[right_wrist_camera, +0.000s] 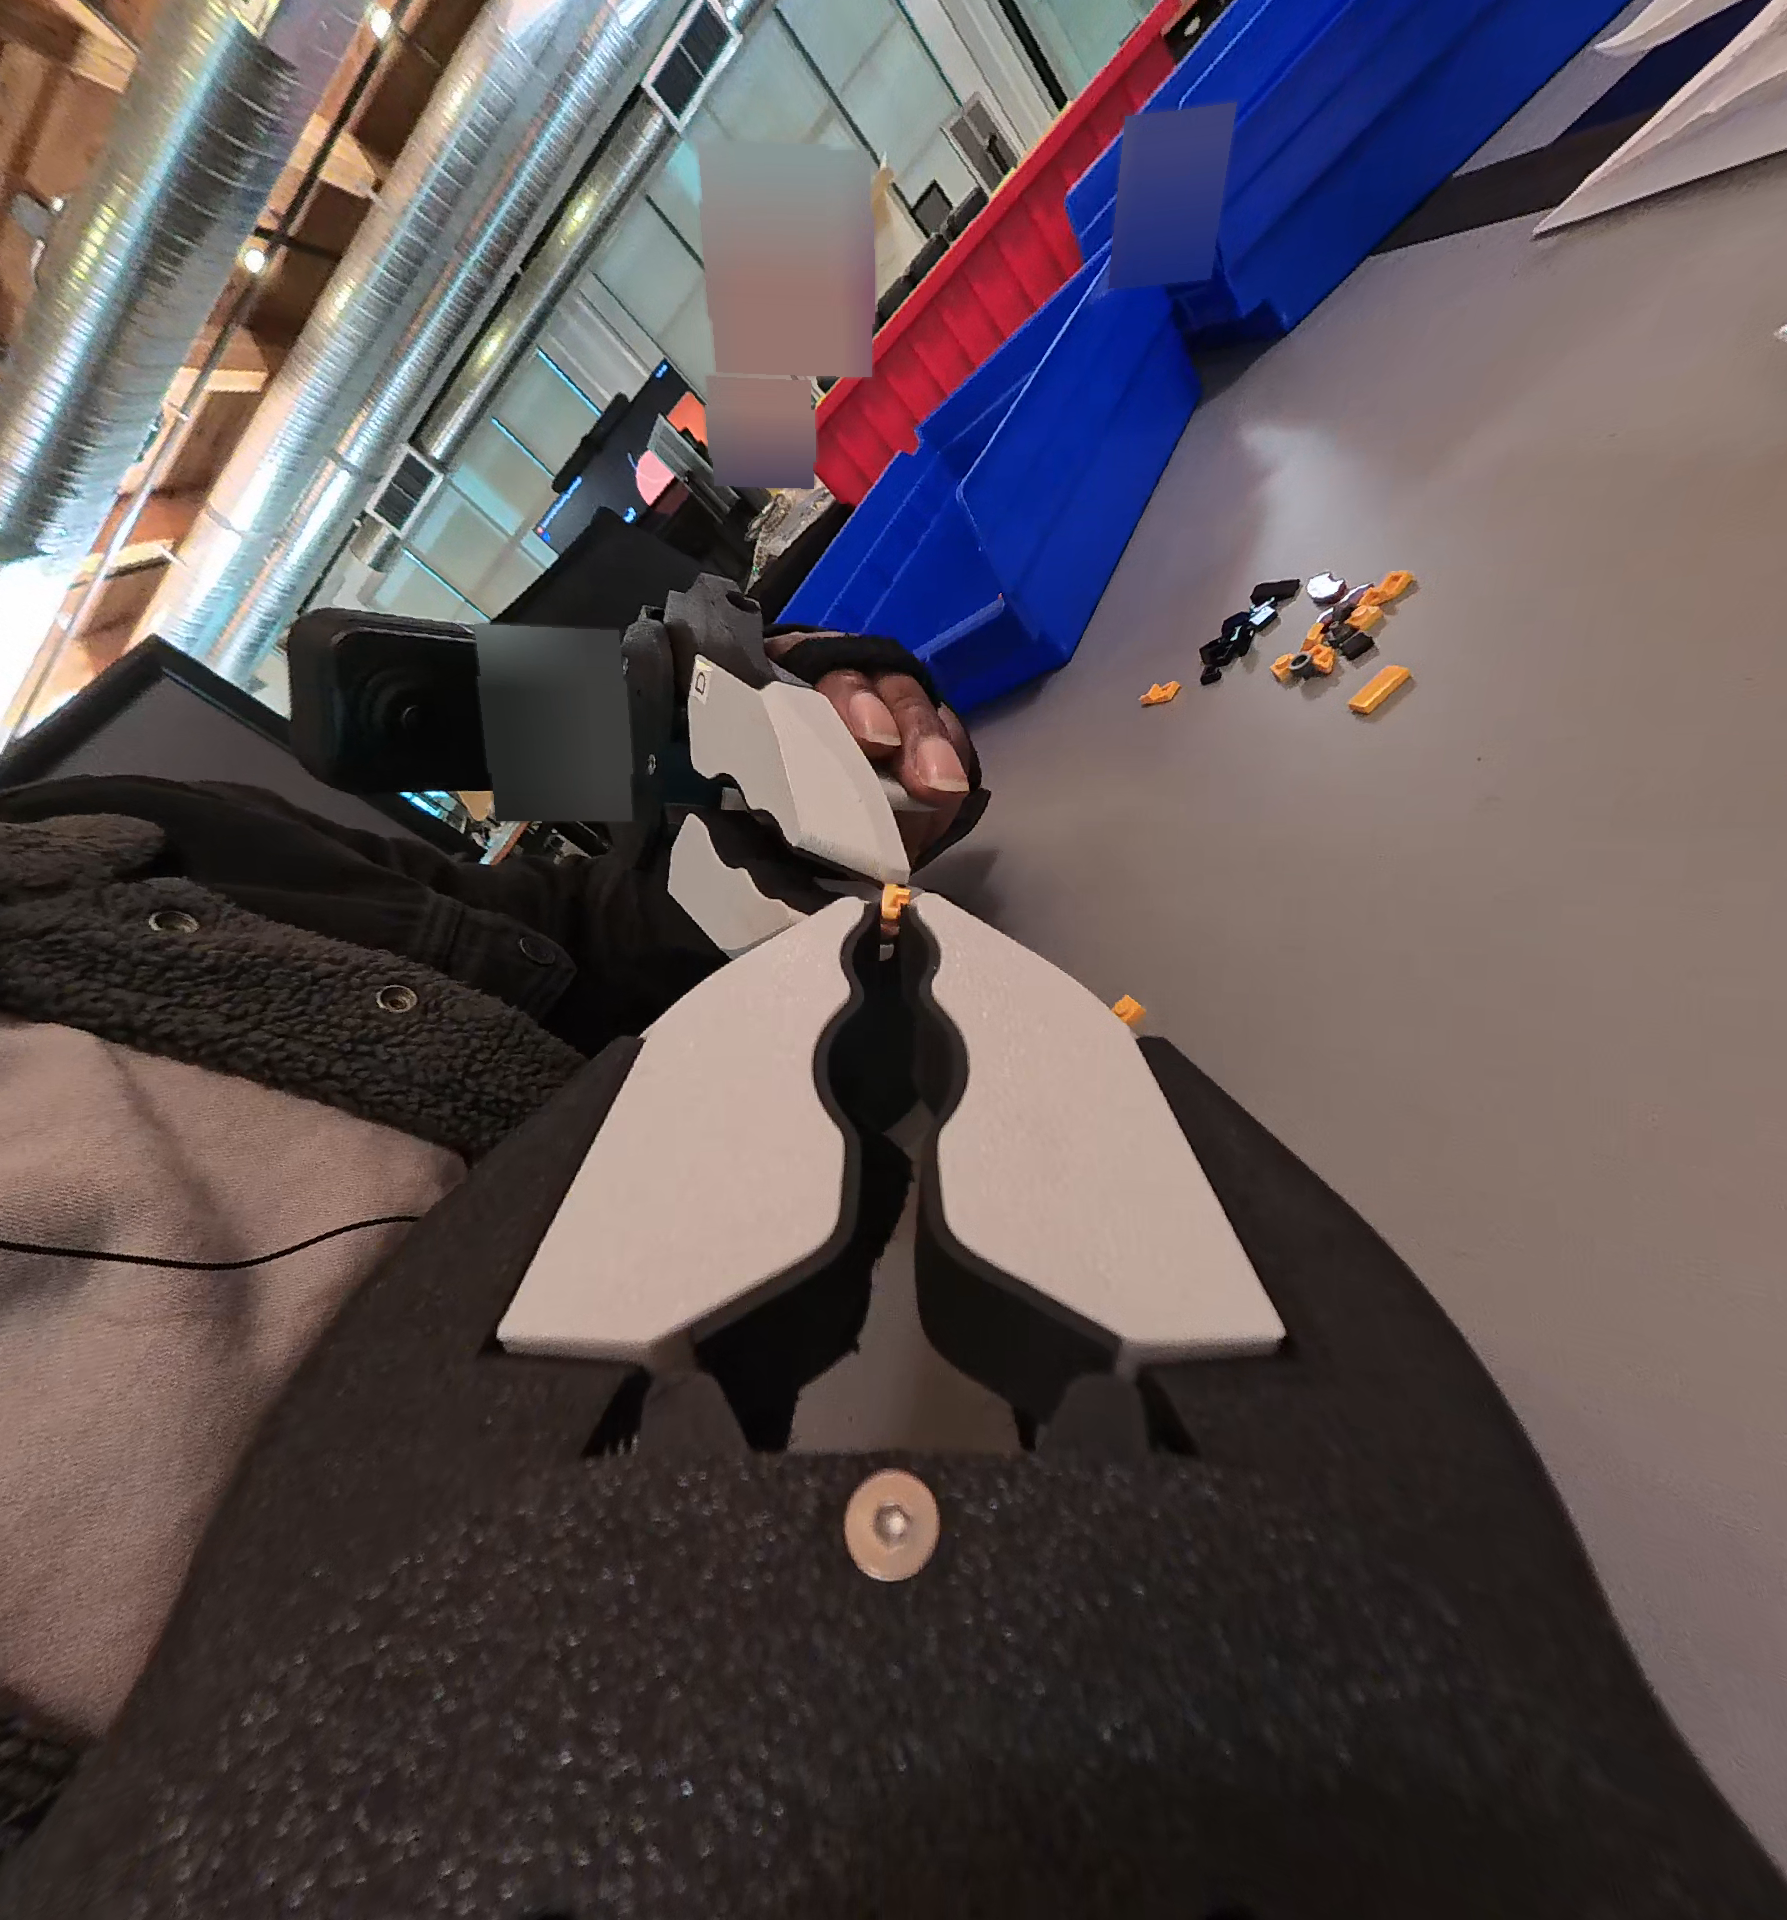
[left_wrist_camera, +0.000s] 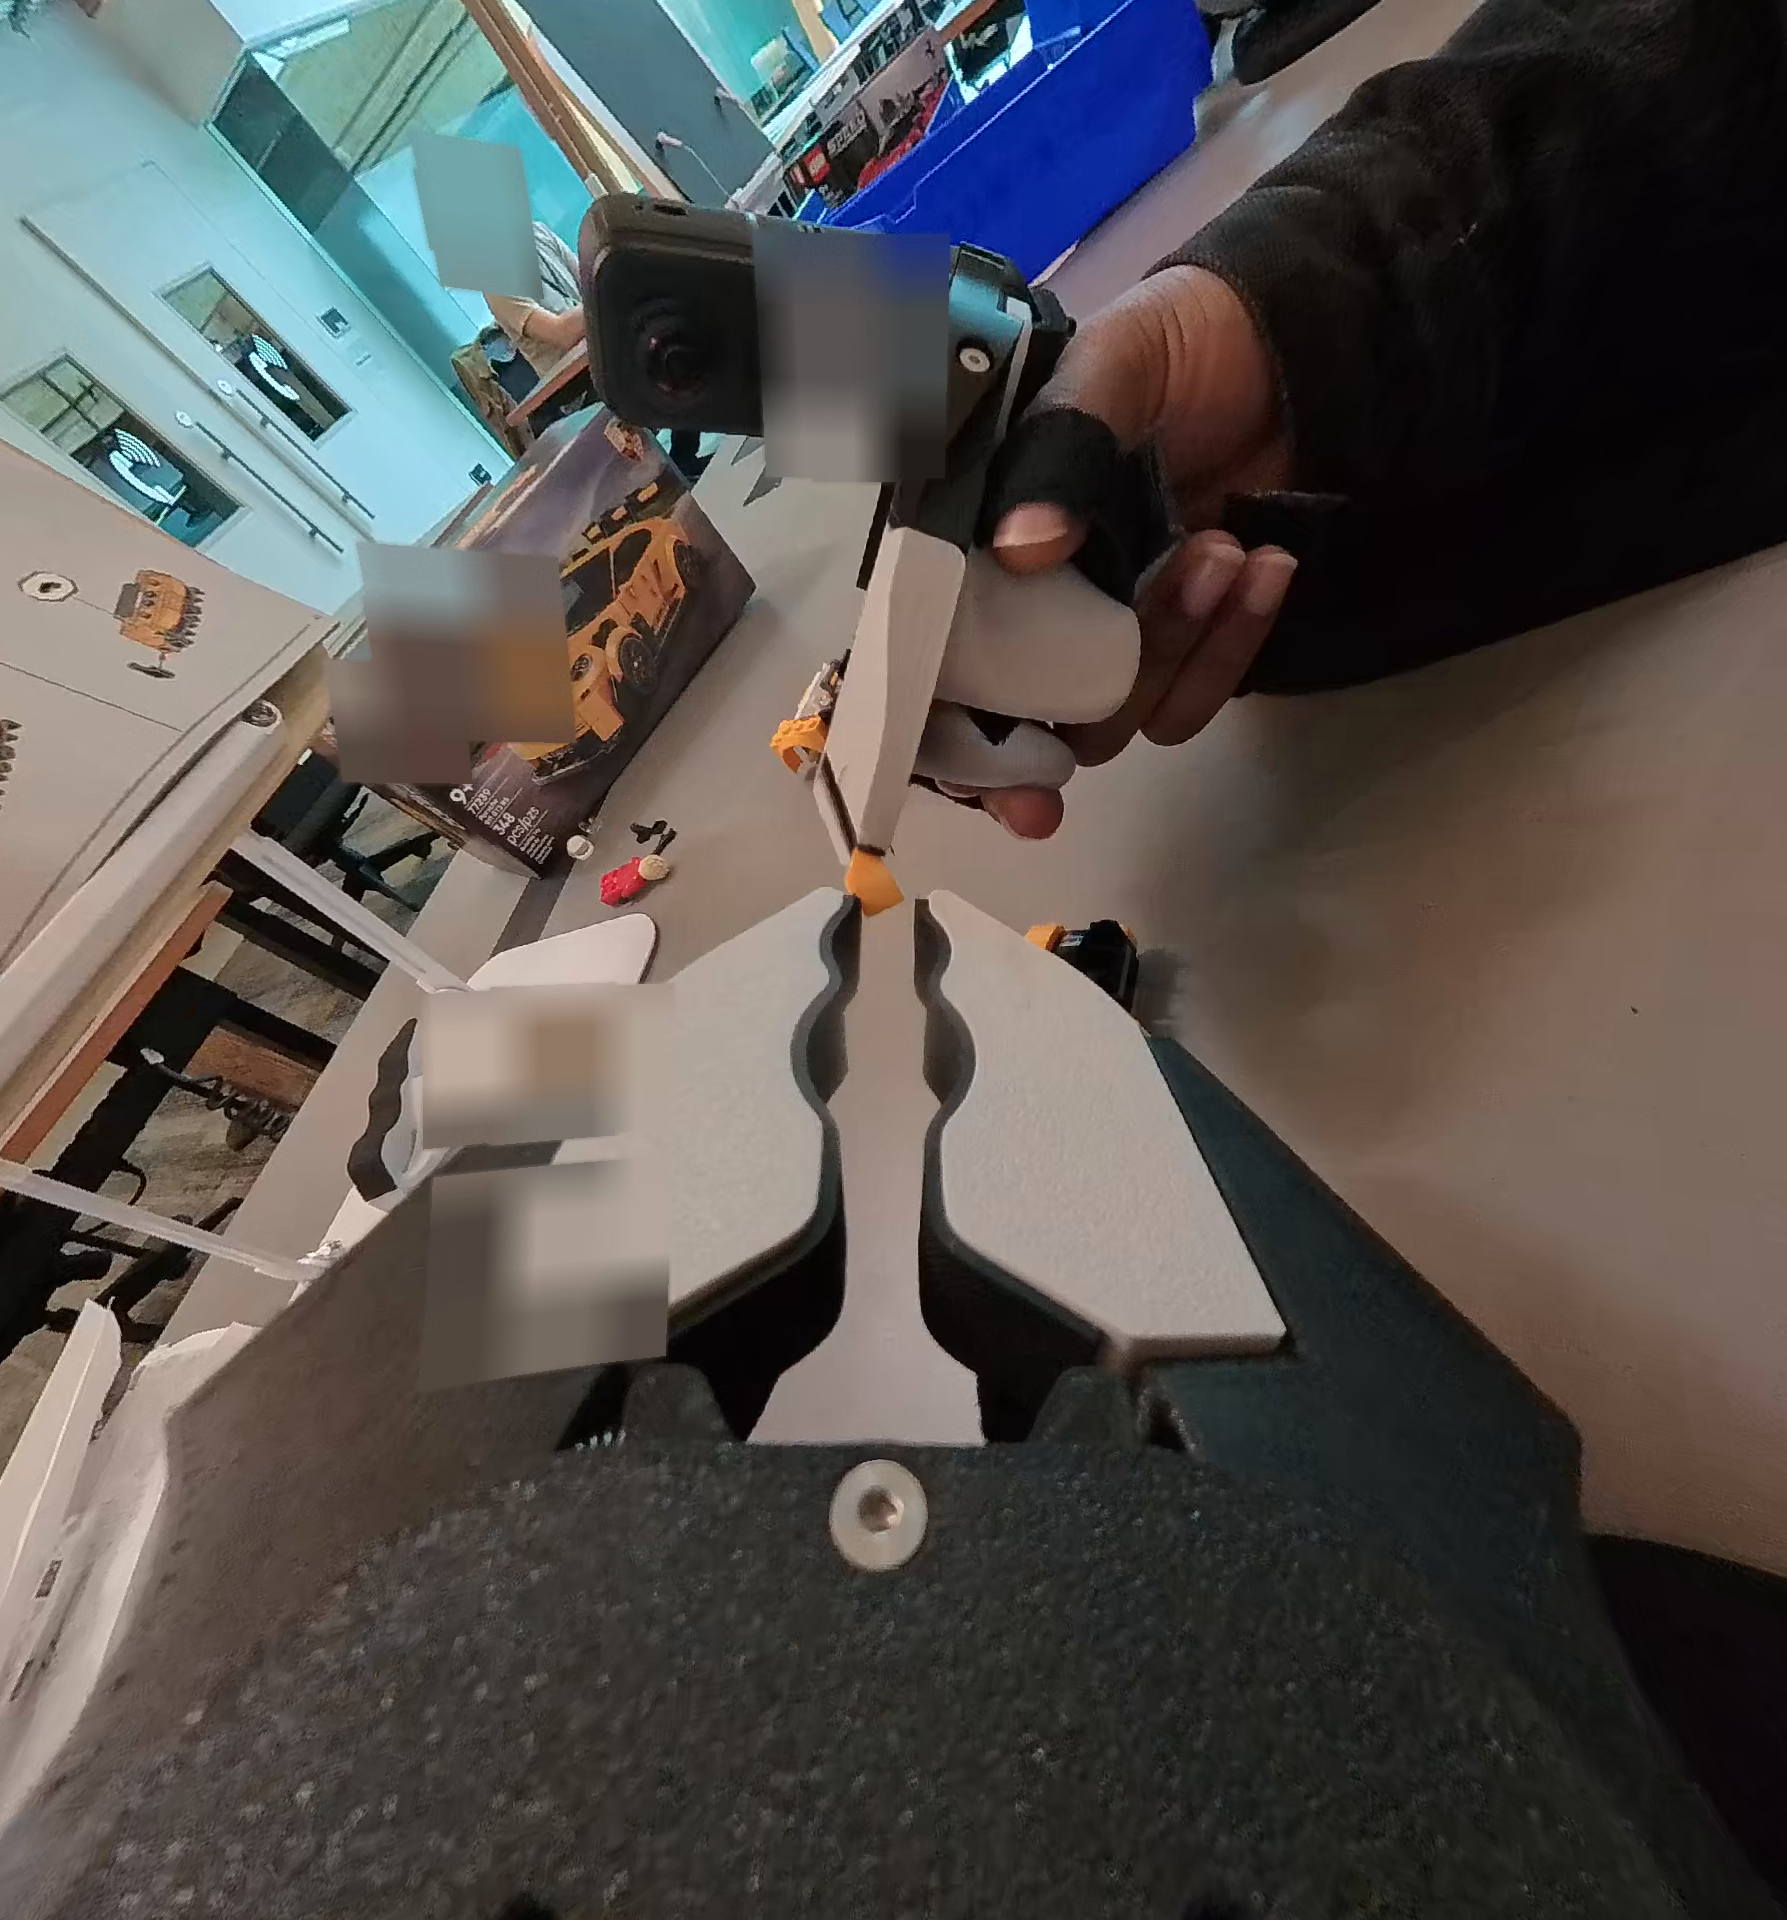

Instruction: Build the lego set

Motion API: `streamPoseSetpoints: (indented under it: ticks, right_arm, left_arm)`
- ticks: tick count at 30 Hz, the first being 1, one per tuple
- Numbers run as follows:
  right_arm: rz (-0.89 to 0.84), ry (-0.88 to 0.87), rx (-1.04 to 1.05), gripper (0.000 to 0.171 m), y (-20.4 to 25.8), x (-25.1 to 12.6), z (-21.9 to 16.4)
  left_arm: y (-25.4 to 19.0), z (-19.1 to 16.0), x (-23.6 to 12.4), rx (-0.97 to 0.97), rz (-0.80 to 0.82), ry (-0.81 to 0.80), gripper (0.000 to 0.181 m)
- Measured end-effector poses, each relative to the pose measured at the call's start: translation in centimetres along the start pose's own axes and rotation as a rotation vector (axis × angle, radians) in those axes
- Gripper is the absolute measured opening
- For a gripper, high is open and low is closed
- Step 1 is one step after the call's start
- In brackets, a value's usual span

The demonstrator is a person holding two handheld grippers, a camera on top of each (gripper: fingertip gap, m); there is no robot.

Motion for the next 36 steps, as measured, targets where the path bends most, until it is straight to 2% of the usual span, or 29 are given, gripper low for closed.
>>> streamPoseSetpoints:
  ticks: [22,36]
  right_arm:
    - [0.044,-0.037,0.02,0.003,0.06,-0.36,0.28]
    - [0.042,0.009,-0.016,0.003,0.1,-0.02,-0.44]
  left_arm:
    - [0.33,-0.17,-0.19,-0.094,-0.014,-0.065,0.011]
    - [-0.08,0.04,0.18,-0.118,-0.026,-0.06,0.008]
Point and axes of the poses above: each gripper's, where its closed fingertips meet, x out along the fingers, z out of its top, y = z × x across the jaws, the point moved 5 cm from there along -x, back along the fingers, and after that the axes turned 11 degrees about -z, right-handed, at the moved point
